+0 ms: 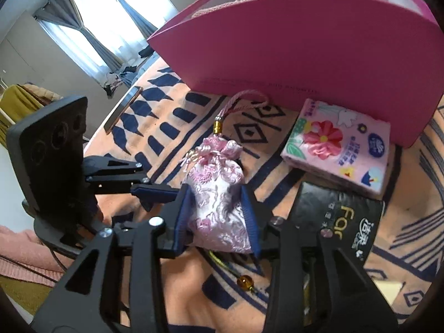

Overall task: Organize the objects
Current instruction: 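Carry the sachet into the pink box and open the right gripper, then move the right gripper back to the yellow tissue pack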

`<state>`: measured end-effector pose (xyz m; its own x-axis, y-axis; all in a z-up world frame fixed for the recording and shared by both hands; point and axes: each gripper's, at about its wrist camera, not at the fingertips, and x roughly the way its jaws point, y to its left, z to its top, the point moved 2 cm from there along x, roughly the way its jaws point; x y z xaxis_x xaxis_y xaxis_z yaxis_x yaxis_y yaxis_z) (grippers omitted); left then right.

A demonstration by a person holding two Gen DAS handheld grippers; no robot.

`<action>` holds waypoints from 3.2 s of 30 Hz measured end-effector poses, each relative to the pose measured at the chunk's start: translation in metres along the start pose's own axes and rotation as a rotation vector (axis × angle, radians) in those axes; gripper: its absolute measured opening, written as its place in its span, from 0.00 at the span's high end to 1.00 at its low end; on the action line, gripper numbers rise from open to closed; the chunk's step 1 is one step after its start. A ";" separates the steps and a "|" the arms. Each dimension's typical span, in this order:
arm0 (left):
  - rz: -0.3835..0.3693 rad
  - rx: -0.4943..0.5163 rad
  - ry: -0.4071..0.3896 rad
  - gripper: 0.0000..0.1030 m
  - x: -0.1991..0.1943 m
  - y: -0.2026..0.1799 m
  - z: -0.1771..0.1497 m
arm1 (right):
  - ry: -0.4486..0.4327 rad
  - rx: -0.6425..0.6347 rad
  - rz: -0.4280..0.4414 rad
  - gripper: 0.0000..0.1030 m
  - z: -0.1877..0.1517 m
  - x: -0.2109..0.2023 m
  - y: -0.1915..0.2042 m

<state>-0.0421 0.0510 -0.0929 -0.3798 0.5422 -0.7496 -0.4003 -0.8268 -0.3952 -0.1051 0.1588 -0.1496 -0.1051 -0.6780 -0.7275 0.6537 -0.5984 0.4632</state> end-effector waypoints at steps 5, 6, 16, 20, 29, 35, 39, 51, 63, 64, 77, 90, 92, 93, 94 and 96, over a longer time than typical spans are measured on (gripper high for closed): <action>-0.006 0.029 -0.041 0.64 -0.017 -0.006 0.005 | -0.050 -0.045 0.004 0.77 -0.001 -0.012 0.013; -0.007 0.041 -0.054 0.64 -0.023 -0.008 0.007 | -0.066 -0.061 0.001 0.77 0.000 -0.017 0.017; 0.025 0.171 -0.176 0.64 -0.076 -0.040 0.062 | -0.265 -0.139 -0.032 0.79 0.025 -0.087 0.043; 0.057 0.230 -0.215 0.64 -0.080 -0.054 0.092 | -0.340 -0.159 -0.057 0.79 0.044 -0.114 0.048; 0.093 0.262 -0.243 0.64 -0.082 -0.065 0.149 | -0.442 -0.173 -0.107 0.80 0.088 -0.149 0.038; 0.099 0.234 -0.229 0.64 -0.066 -0.057 0.186 | -0.475 -0.150 -0.125 0.81 0.118 -0.158 0.017; 0.111 0.212 -0.209 0.64 -0.050 -0.047 0.202 | -0.475 -0.138 -0.144 0.81 0.135 -0.154 0.002; 0.161 0.143 -0.096 0.64 0.010 -0.022 0.237 | -0.419 -0.033 -0.177 0.81 0.159 -0.120 -0.059; 0.232 0.092 0.039 0.58 0.067 -0.003 0.249 | -0.412 0.018 -0.229 0.81 0.168 -0.108 -0.087; 0.226 0.083 0.044 0.58 0.067 -0.002 0.249 | -0.415 0.023 -0.235 0.81 0.168 -0.108 -0.089; 0.229 0.100 -0.049 0.50 0.039 -0.009 0.237 | -0.416 0.033 -0.220 0.80 0.147 -0.113 -0.085; 0.199 0.132 -0.249 0.40 -0.034 -0.035 0.195 | -0.492 0.010 -0.169 0.64 0.113 -0.142 -0.054; 0.187 0.136 -0.265 0.40 -0.042 -0.037 0.184 | -0.496 -0.001 -0.169 0.63 0.105 -0.144 -0.047; 0.184 0.138 -0.271 0.39 -0.044 -0.038 0.180 | -0.496 -0.004 -0.165 0.63 0.102 -0.145 -0.044; 0.183 0.146 -0.277 0.36 -0.047 -0.040 0.175 | -0.497 -0.008 -0.158 0.63 0.097 -0.147 -0.040; 0.194 0.161 -0.305 0.28 -0.055 -0.043 0.163 | -0.500 -0.015 -0.153 0.61 0.091 -0.149 -0.035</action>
<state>-0.1400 0.0814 0.0517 -0.6819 0.4175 -0.6006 -0.4128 -0.8975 -0.1552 -0.1807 0.2416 -0.0109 -0.5429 -0.7062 -0.4545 0.6130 -0.7032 0.3604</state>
